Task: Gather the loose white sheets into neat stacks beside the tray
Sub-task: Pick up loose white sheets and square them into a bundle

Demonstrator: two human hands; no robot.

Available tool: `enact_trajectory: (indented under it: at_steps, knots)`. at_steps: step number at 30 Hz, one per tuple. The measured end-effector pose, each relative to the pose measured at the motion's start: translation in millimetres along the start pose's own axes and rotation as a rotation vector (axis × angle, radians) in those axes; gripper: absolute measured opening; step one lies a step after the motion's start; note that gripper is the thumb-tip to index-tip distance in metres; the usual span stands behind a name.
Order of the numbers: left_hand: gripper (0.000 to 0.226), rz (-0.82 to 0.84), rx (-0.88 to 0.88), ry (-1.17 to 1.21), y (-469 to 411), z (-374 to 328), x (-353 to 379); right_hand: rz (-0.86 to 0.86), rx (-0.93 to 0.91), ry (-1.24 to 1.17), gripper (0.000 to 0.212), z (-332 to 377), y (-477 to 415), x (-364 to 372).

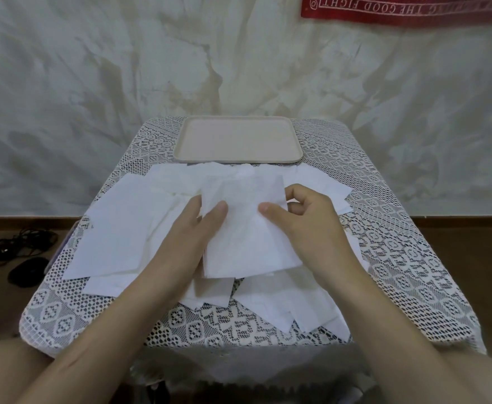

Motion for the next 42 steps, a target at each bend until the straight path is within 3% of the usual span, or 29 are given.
enact_trajectory:
  at_steps: [8,14,19,24,26,30,37,42]
  knots:
    - [0.029,-0.036,-0.003,-0.023,2,1,-2,0.041,-0.077,0.289,0.030,-6,-3,-13]
    - [0.011,-0.038,0.013,-0.029,6,-3,5,0.056,-0.076,0.147,0.024,-1,4,-9]
    - [0.047,0.000,0.013,-0.030,6,-3,4,0.073,0.008,-0.026,0.024,2,3,2]
    - [0.045,-0.047,0.039,-0.041,3,1,0,0.034,-0.020,0.091,0.026,-3,-4,2]
    - [0.044,-0.071,0.045,-0.028,2,1,-2,0.026,0.004,0.125,0.035,-5,-5,2]
    - [0.031,-0.061,0.059,-0.022,5,-2,2,0.200,0.047,0.190,0.063,-9,2,6]
    - [0.039,-0.032,0.095,0.009,11,-9,10,0.327,0.079,0.053,0.059,2,10,-9]
    - [0.046,-0.039,0.092,-0.100,11,-4,16,0.268,0.044,-0.051,0.024,2,14,-10]
Point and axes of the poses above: each hand's wrist, its own y-axis away from the middle knuckle, its own x-axis out of the palm, z = x × y, the point moved 1 cm from there along -y, towards the middle knuckle, and after that the axes turned 3 degrees about -x, right-handed, at the moved point
